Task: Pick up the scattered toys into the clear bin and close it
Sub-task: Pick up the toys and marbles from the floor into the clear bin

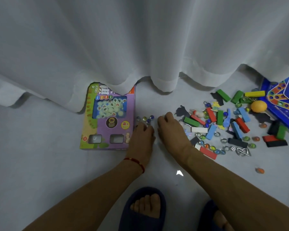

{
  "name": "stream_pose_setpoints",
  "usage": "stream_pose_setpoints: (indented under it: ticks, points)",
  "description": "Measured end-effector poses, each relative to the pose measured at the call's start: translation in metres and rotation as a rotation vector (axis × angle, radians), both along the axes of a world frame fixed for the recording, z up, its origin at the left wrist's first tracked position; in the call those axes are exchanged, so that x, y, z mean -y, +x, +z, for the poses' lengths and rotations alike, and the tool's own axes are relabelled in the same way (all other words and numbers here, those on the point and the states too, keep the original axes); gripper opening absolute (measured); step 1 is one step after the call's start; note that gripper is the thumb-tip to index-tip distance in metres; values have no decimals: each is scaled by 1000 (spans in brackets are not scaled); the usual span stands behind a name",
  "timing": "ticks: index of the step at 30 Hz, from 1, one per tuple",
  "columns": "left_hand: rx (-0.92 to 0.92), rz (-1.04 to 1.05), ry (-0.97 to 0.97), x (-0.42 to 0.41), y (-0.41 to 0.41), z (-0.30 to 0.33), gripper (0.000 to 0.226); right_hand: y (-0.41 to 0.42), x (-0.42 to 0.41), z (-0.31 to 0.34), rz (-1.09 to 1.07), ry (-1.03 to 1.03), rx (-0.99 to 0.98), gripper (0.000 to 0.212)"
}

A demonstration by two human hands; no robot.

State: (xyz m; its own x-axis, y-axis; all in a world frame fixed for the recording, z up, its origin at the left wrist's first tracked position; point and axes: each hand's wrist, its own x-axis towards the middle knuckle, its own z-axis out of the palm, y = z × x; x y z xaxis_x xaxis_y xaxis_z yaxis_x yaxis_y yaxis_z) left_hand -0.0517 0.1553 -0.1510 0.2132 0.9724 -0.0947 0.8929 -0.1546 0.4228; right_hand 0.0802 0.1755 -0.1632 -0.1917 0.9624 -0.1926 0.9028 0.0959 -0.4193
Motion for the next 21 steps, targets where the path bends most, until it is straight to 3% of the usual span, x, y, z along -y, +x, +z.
stream_pose_setpoints:
  ticks: [2,6,8,10,11,13,16,21]
  points:
    - [65,42,-32,0,-1,-2,7,3,2,3,-78,8,-96,16]
    - [306,277,-201,12,-1,2,9,11,22,18,-209,-20,-332,15]
    - [676,615,-434,21,6,13,10,10,38,31,-287,-21,-446,15]
    - [1196,944,-721,27,15,26,12,6,56,43,-296,-16,-528,16]
    - [1382,994,-855,31,15,29,17,5,64,49,-268,-26,-545,16]
    - [1588,976,-1078,38,14,35,28,2,76,56,-171,-62,-504,14]
    - [1644,977,-1243,46,12,40,27,-5,87,62,-11,-72,-404,16]
    - [1651,895,-1263,51,11,41,41,2,82,75,141,-97,-392,20]
